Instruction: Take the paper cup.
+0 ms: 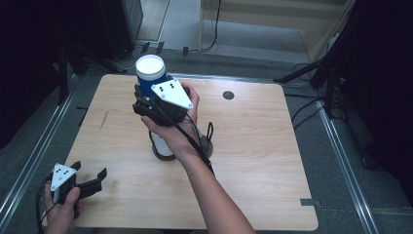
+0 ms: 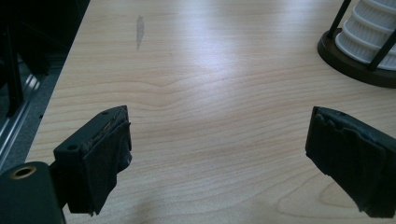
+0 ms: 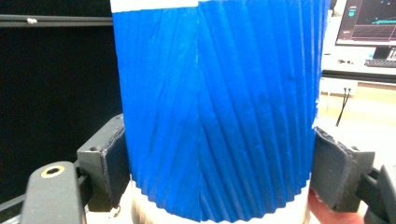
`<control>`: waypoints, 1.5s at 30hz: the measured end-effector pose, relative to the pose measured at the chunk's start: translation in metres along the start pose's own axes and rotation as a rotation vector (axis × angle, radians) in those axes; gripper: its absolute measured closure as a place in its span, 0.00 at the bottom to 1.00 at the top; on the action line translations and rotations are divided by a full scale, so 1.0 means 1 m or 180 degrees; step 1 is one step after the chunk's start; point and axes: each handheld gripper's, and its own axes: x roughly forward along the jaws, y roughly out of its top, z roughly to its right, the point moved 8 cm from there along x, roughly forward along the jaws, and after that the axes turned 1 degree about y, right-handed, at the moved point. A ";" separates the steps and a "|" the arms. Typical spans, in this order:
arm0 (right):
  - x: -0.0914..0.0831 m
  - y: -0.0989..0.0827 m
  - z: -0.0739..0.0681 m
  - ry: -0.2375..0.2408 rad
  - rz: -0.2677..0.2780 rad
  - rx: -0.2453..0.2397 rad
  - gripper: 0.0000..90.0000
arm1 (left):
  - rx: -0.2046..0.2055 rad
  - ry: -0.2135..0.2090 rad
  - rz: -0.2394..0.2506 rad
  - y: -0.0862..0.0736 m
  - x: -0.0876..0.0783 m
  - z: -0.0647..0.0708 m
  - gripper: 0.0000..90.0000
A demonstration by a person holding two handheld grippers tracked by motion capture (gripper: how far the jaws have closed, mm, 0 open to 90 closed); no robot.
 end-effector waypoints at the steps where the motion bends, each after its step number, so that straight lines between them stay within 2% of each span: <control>1: 0.000 0.001 0.000 0.0000 0.0006 -0.0006 0.21 | 0.0000 0.0000 0.0000 0.000 0.000 0.000 0.09; 30: -0.009 0.034 0.008 -0.0040 0.0151 -0.0019 0.21 | -0.0024 -0.0008 -0.0014 0.000 0.001 0.000 0.09; 38: -0.015 0.039 0.017 -0.0097 0.0173 -0.0011 0.21 | -0.0010 0.0000 -0.0019 0.000 0.000 0.000 0.09; 45: -0.025 0.044 0.032 -0.0178 0.0204 0.0025 0.21 | -0.0024 0.0017 -0.0020 0.000 0.001 -0.001 0.09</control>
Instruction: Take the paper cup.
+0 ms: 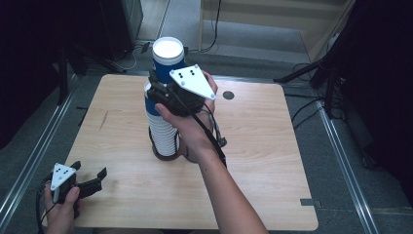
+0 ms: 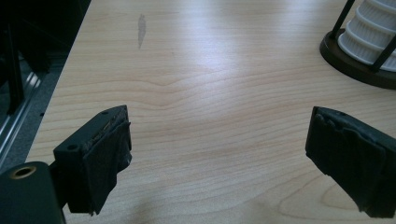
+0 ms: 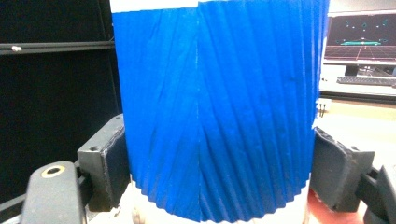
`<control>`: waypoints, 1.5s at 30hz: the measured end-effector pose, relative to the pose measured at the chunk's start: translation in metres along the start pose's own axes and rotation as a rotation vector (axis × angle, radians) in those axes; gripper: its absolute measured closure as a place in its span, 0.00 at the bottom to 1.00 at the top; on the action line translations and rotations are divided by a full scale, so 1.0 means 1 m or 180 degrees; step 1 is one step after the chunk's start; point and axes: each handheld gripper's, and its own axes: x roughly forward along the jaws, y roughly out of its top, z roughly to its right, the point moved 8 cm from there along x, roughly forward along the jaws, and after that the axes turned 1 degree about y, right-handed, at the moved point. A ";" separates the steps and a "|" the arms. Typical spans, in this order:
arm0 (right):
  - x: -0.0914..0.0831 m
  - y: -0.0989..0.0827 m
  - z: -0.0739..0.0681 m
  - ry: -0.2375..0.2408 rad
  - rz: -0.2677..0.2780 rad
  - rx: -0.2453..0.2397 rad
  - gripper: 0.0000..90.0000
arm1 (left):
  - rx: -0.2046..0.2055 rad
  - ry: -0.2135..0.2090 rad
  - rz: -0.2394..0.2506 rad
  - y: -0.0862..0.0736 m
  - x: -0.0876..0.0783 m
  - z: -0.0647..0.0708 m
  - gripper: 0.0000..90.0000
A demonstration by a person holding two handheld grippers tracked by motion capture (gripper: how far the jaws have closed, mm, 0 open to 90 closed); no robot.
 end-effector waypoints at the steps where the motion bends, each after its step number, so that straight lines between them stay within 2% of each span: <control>1: -0.001 0.001 0.002 -0.0008 0.0008 0.0005 0.21 | -0.0001 0.0002 0.0000 0.000 0.000 0.000 0.09; 15: -0.021 0.002 0.026 -0.0141 0.0036 -0.0037 0.21 | -0.0038 0.0040 -0.0016 0.000 0.001 -0.002 0.09; 20: -0.034 -0.004 0.042 -0.0214 0.0008 0.0019 0.21 | -0.0148 0.0114 -0.0009 0.000 0.000 -0.005 0.09; 23: -0.039 -0.006 0.049 -0.0248 -0.0006 0.0026 0.21 | -0.0135 0.0138 -0.0004 0.000 0.000 -0.005 0.09; 24: -0.042 -0.007 0.053 -0.0266 -0.0004 0.0047 0.21 | -0.0086 0.0159 0.0001 0.000 0.000 -0.004 0.09; 28: -0.050 -0.010 0.062 -0.0309 0.0000 0.0067 0.21 | -0.0033 0.0197 -0.0015 0.000 0.000 -0.003 0.09; 33: -0.057 -0.015 0.068 -0.0347 0.0007 0.0051 0.21 | -0.0063 0.0184 -0.0022 0.000 0.001 -0.003 0.09; 41: -0.073 -0.030 0.077 -0.0411 -0.0037 0.0068 0.21 | -0.0034 0.0311 -0.0107 -0.002 0.002 -0.005 0.08; 45: -0.080 -0.038 0.082 -0.0451 -0.0073 0.0089 0.21 | -0.0062 0.0307 -0.0124 -0.002 0.002 -0.005 0.08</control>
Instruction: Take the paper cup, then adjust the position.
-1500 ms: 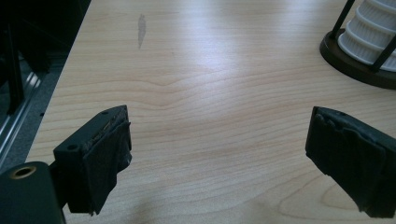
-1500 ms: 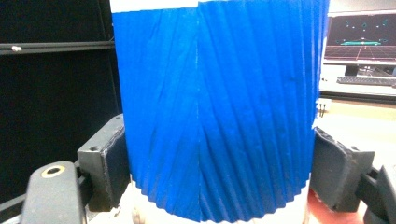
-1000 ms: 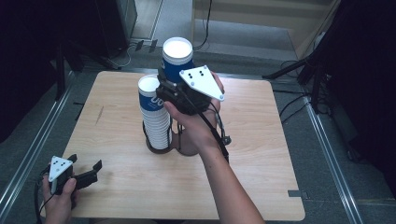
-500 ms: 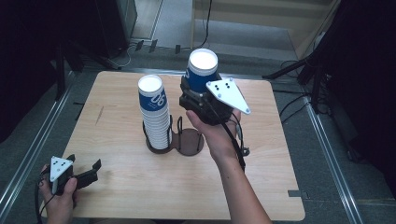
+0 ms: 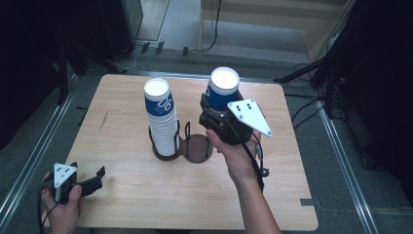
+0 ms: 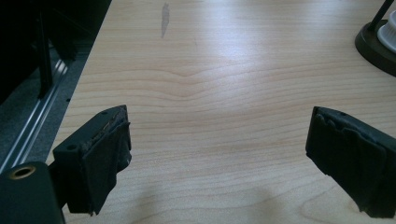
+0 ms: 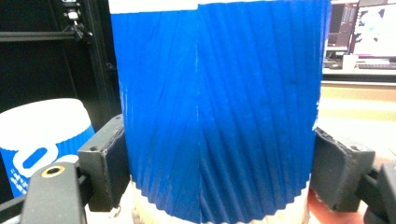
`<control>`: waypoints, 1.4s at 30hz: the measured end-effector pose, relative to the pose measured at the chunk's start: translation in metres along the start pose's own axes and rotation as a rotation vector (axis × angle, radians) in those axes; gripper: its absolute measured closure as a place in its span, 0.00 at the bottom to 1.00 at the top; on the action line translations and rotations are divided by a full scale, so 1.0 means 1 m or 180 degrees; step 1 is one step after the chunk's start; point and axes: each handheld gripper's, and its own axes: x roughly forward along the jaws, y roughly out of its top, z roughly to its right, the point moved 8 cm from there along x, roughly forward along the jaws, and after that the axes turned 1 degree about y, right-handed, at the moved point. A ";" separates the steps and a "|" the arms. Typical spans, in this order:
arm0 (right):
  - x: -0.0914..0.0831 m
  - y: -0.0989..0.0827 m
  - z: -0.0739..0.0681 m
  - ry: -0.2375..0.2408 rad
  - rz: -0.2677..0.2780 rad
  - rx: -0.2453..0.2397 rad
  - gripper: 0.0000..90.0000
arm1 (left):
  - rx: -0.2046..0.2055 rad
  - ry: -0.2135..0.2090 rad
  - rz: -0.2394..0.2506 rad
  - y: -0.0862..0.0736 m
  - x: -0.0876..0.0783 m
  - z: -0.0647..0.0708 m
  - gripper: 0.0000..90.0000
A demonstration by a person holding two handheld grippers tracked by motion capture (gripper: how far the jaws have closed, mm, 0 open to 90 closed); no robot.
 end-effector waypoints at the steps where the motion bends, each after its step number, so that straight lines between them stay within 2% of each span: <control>1: -0.002 -0.003 0.002 -0.0007 -0.0013 0.0013 0.21 | -0.0001 -0.0001 -0.0005 0.000 0.000 0.000 0.09; 6: -0.008 -0.012 0.006 -0.0033 -0.0040 0.0000 0.21 | 0.0055 0.0019 0.0012 0.000 0.000 0.002 0.09; 13: -0.014 -0.025 0.007 -0.0022 -0.0082 0.0030 0.21 | 0.0202 0.0045 -0.0052 0.000 0.003 0.007 0.09; 20: -0.018 -0.042 0.006 0.0000 -0.0162 0.0066 0.21 | 0.0090 0.0070 -0.0114 -0.001 0.004 0.003 0.09; 24: -0.020 -0.049 0.007 0.0001 -0.0202 0.0056 0.21 | 0.0106 0.0025 -0.0162 -0.002 0.004 0.002 0.08; 28: -0.025 -0.059 0.011 -0.0020 -0.0247 0.0094 0.21 | 0.0030 -0.0063 -0.0162 0.001 0.002 0.003 0.09; 33: -0.029 -0.068 0.015 -0.0042 -0.0270 0.0117 0.21 | 0.0087 -0.0128 -0.0047 0.018 -0.005 0.012 0.09; 39: -0.030 -0.076 0.019 -0.0058 -0.0316 0.0144 0.21 | 0.0085 -0.0248 -0.0026 0.029 -0.006 0.024 0.08; 42: -0.030 -0.078 0.020 -0.0062 -0.0325 0.0143 0.21 | 0.0113 -0.0262 0.0004 0.032 -0.007 0.029 0.09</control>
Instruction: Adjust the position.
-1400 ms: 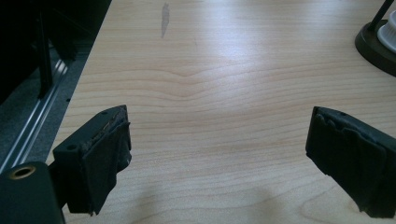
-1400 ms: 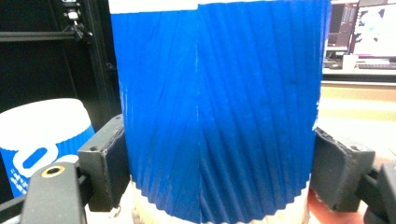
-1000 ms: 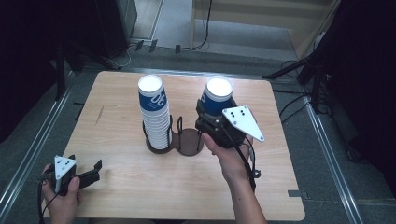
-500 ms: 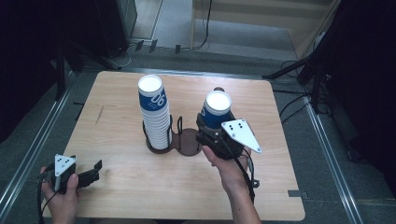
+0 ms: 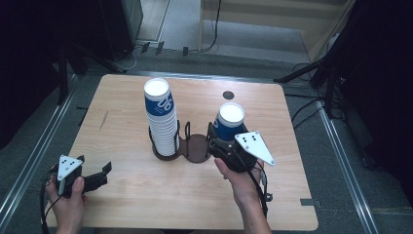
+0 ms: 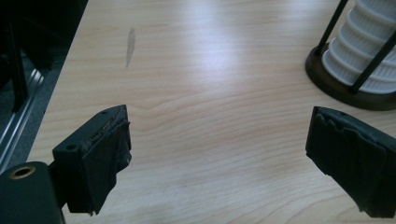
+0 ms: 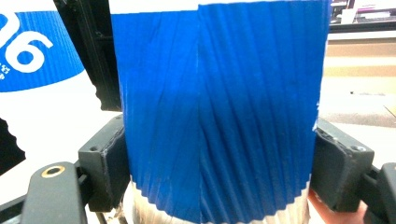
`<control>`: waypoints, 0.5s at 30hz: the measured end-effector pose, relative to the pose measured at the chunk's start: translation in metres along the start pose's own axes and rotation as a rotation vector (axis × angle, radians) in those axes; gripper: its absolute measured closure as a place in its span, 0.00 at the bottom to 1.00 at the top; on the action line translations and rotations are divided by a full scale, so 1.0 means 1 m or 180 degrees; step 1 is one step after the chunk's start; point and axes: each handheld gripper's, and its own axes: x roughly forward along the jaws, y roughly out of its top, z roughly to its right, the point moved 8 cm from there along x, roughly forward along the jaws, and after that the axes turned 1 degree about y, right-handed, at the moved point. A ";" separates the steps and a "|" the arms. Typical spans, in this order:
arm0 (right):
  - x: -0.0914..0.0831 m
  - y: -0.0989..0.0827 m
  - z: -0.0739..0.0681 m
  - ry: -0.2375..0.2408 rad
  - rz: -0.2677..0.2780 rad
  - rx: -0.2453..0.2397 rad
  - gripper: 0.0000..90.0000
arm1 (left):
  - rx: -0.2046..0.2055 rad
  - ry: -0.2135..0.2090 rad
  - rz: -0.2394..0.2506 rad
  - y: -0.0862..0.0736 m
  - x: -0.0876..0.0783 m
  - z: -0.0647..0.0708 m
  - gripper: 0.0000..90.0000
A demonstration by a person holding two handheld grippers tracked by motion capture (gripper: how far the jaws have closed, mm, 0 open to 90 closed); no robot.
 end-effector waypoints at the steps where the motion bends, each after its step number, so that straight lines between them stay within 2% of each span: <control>1: -0.001 -0.001 0.001 -0.0006 -0.0015 0.0009 0.21 | 0.0005 -0.0037 0.0047 0.005 0.000 0.005 0.09; 8: -0.001 -0.008 0.002 -0.0031 -0.0063 0.0055 0.21 | 0.0053 -0.0136 0.0152 0.021 -0.002 0.022 0.09; 13: 0.001 -0.018 0.000 -0.0028 -0.0132 0.0018 0.21 | 0.0046 -0.0194 0.0190 0.029 -0.002 0.030 0.08; 15: 0.001 -0.020 -0.001 -0.0036 -0.0149 0.0000 0.21 | 0.0066 -0.0299 0.0207 0.035 -0.003 0.038 0.08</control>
